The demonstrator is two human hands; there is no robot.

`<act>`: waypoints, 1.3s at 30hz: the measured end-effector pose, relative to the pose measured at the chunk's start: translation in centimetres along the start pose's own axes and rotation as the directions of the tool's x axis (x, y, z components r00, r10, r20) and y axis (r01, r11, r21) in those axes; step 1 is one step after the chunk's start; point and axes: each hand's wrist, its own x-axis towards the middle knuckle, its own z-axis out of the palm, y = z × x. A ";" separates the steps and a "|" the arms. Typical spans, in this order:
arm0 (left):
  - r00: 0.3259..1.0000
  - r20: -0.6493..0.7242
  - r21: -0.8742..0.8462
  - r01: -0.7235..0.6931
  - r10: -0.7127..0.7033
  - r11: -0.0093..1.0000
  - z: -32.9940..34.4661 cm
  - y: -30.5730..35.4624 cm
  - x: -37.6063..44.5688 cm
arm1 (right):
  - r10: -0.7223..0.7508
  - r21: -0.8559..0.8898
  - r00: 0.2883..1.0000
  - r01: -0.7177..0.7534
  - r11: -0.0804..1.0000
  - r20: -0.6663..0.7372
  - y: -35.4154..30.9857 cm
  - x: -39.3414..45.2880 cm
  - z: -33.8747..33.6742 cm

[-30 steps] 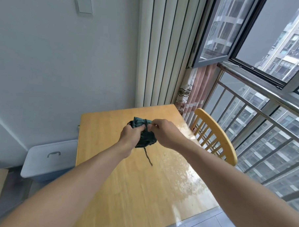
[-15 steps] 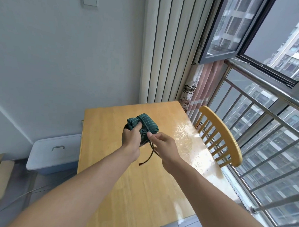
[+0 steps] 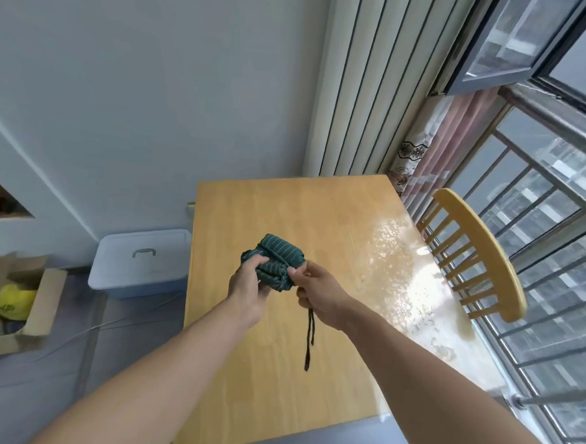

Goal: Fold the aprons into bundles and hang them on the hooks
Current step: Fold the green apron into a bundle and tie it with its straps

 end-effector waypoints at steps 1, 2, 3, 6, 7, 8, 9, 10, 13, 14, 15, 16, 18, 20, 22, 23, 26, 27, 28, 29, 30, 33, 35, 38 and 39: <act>0.999 0.032 0.001 0.034 -0.034 0.999 -1.5 -0.2 0.7 | 0.013 -0.104 1.000 -0.012 0.994 0.006 0.3 0.7 0.1; 0.995 0.064 0.015 0.072 -0.072 0.997 -2.7 -0.5 1.1 | 0.031 -0.190 0.999 -0.028 0.981 0.016 0.6 1.2 -0.1; 0.990 0.089 0.032 0.108 -0.110 0.994 -4.0 -0.8 1.9 | 0.052 -0.243 0.998 -0.042 0.969 0.031 0.9 2.0 -0.1; 0.974 0.106 0.144 0.182 -0.198 0.973 -7.0 -3.1 4.2 | 0.101 -0.404 0.994 -0.072 0.912 0.049 2.9 4.2 -0.1; 0.973 0.092 0.188 0.191 -0.211 0.964 -7.8 -4.1 4.9 | 0.110 -0.459 0.993 -0.078 0.885 0.042 4.0 4.9 -0.1; 0.972 0.068 0.227 0.205 -0.226 0.952 -8.4 -5.2 5.4 | 0.121 -0.502 0.992 -0.089 0.860 0.032 5.3 5.4 0.0; 0.967 0.039 0.264 0.234 -0.253 0.936 -8.8 -6.3 6.4 | 0.140 -0.542 0.990 -0.106 0.834 0.022 6.9 6.6 -0.2; 0.958 0.008 0.317 0.270 -0.288 0.909 -9.1 -7.0 6.8 | 0.160 -0.575 0.987 -0.123 0.809 0.014 8.1 7.3 -0.3; 0.899 -0.113 0.622 0.396 -0.422 0.676 -10.0 -8.5 7.5 | 0.206 -0.715 0.978 -0.145 0.684 -0.002 11.5 9.1 -1.3; 0.886 -0.158 0.754 0.393 -0.436 0.526 -10.4 -8.6 7.4 | 0.219 -0.752 0.976 -0.143 0.643 0.002 12.2 9.3 -1.5; 0.903 -0.185 0.874 0.332 -0.389 0.355 -10.4 -8.3 7.2 | 0.223 -0.776 0.975 -0.127 0.618 0.018 12.5 9.5 -1.9; 0.940 -0.176 0.956 0.235 -0.293 0.178 -10.4 -8.4 7.4 | 0.239 -0.782 0.971 -0.127 0.610 0.028 13.5 9.8 -2.4; 0.997 0.067 0.998 -0.067 0.041 -0.008 -9.7 -7.3 7.3 | 0.213 -0.820 0.976 -0.086 0.565 0.044 13.5 9.6 -2.4; 0.917 0.351 0.930 -0.365 0.189 0.039 -8.2 -6.7 8.7 | 0.200 -0.826 0.979 -0.077 0.559 0.044 14.0 9.9 -2.7; 0.871 0.486 0.862 -0.492 0.077 0.122 -7.0 -7.3 10.4 | 0.197 -0.825 0.980 -0.078 0.560 0.040 14.5 10.2 -2.8; 0.864 0.503 0.860 -0.498 -0.016 0.114 -6.8 -8.2 11.0 | 0.196 -0.821 0.980 -0.085 0.565 0.034 14.8 10.3 -2.8; 0.841 0.540 0.842 -0.538 -0.038 0.047 -7.2 -10.7 12.2 | 0.214 -0.776 0.977 -0.139 0.616 -0.005 15.2 10.5 -3.3; 0.837 0.547 0.837 -0.547 -0.015 0.025 -7.3 -11.3 12.4 | 0.215 -0.745 0.976 -0.157 0.649 -0.019 15.4 10.5 -3.8; 0.835 0.551 0.835 -0.551 -0.002 0.000 -7.3 -11.5 12.4 | 0.211 -0.712 0.977 -0.175 0.680 -0.038 15.6 10.4 -4.3; 0.835 0.550 0.835 -0.550 0.011 -0.023 -7.2 -11.6 12.5 | 0.204 -0.681 0.977 -0.192 0.707 -0.064 15.8 10.1 -4.8; 0.838 0.544 0.839 -0.544 0.024 -0.035 -6.9 -11.7 12.4 | 0.200 -0.655 0.976 -0.206 0.727 -0.086 16.1 9.8 -5.4; 0.840 0.540 0.842 -0.536 0.055 -0.067 -6.1 -12.2 12.0 | 0.229 -0.515 0.966 -0.259 0.817 -0.123 16.4 8.3 -6.5; 0.836 0.543 0.840 -0.539 0.077 -0.066 -6.0 -12.4 12.0 | 0.244 -0.422 0.961 -0.276 0.864 -0.128 16.3 7.7 -6.8; 0.839 0.535 0.845 -0.535 0.104 -0.029 -6.1 -12.3 12.1 | 0.255 -0.344 0.958 -0.286 0.894 -0.135 16.1 7.0 -6.9; 0.840 0.532 0.846 -0.533 0.109 -0.021 -6.1 -12.3 12.1 | 0.261 -0.314 0.956 -0.290 0.904 -0.133 15.9 6.8 -6.9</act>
